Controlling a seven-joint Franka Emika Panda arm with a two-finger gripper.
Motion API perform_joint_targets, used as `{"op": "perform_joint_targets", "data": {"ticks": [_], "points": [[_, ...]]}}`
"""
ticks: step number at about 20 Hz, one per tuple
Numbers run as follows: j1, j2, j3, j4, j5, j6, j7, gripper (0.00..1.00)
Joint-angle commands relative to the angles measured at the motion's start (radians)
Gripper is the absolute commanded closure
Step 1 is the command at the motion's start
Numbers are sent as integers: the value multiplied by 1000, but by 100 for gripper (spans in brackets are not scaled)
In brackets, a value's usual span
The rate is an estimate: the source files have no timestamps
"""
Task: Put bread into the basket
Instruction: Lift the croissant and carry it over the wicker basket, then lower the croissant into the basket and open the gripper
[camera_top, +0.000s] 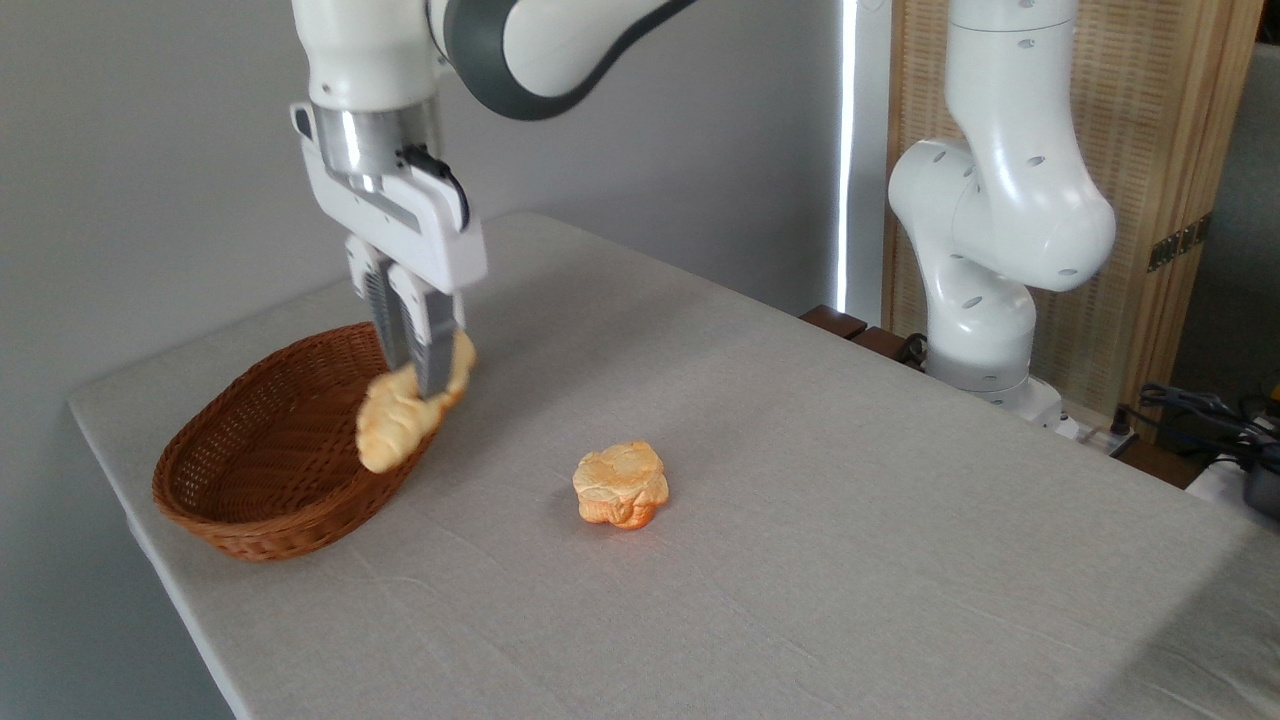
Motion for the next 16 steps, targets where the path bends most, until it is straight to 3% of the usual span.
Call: {"op": "perform_joint_targets", "data": {"ticks": [1,3,4,6,10,16], "points": [[0,26,-28,25,-84,104,-50,62],[-2,51,-47,25,-108,164,-53,55],[-2,71,-59,25,-108,202,-63,43],[-2,118,-78,25,-100,288,-120,0],[-2,183,-111,25,-99,375,-160,0],[-3,197,-121,25,-92,377,-157,0]]}}
